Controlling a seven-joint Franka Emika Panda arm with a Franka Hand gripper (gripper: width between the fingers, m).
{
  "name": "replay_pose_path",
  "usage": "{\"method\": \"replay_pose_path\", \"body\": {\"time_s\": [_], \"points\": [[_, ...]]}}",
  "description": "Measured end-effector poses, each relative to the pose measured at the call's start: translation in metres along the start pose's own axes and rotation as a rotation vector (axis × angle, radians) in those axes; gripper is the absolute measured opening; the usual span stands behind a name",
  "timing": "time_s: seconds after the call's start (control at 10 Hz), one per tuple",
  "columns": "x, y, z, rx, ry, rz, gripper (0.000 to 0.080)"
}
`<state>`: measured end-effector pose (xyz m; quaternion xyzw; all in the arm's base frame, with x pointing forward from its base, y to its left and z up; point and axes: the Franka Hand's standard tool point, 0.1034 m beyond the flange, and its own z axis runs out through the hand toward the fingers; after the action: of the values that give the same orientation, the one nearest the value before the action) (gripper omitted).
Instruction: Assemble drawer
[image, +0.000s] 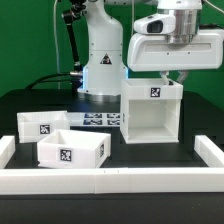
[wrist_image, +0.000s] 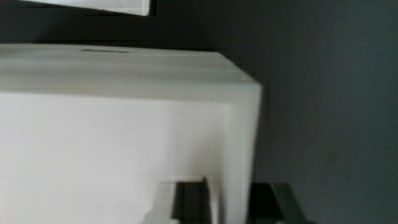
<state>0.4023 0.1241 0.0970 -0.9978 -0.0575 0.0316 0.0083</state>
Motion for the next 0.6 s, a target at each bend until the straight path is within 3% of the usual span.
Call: {"method": "replay_pose_path", "body": {"time_s": [0.1, 0.6], "points": [[0.0001, 0.0, 0.0, 0.0, 0.001, 0.0, 0.0036], [0.0001, 0.0, 0.0, 0.0, 0.001, 0.0, 0.0036]]}}
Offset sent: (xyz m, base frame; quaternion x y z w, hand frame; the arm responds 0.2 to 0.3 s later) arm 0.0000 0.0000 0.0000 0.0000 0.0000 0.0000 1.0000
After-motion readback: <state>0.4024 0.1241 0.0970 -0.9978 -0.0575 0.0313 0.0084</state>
